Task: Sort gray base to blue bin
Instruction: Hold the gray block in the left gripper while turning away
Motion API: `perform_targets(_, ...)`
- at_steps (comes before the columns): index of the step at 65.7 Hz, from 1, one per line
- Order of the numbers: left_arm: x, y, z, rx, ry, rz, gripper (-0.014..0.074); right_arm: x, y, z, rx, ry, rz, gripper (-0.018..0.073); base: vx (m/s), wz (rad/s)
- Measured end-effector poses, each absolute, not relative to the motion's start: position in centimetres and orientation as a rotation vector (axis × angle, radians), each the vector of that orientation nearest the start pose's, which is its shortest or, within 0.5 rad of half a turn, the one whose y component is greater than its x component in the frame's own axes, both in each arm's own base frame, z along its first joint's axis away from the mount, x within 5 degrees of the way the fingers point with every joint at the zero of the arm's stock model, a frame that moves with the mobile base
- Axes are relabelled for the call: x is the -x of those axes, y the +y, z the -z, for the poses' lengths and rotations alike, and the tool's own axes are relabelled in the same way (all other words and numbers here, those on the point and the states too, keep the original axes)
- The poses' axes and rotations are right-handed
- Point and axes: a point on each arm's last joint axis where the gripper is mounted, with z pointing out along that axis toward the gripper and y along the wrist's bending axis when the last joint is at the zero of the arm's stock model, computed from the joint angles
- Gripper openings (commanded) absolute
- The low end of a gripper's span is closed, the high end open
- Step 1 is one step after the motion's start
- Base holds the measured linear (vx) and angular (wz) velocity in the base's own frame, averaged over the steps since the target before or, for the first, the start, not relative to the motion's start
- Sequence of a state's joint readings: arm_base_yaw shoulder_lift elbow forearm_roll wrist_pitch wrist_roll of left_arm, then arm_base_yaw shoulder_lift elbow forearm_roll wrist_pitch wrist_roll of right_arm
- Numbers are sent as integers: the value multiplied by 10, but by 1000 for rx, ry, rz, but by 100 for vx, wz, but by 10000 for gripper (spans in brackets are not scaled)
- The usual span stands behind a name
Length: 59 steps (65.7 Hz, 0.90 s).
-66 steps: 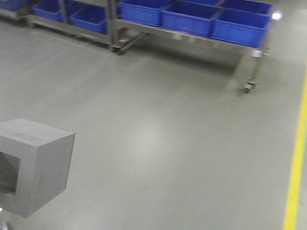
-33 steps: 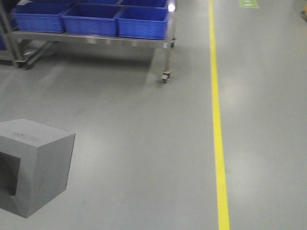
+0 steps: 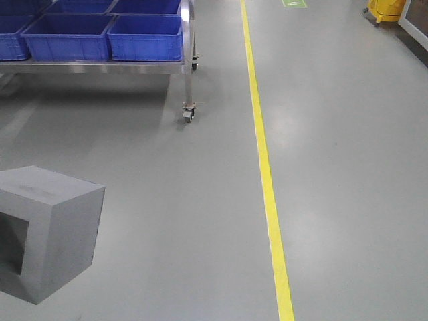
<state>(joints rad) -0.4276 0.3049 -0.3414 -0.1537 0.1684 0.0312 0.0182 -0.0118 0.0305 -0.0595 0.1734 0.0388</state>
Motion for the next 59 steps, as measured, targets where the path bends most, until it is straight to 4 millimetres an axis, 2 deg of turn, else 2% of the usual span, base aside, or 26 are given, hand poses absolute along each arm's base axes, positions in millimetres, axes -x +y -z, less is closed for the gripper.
perform_targets(59,-71,-35,-293,-269,1609,443,-6,-56,0,-188,24,1675,10,-9,37,-4)
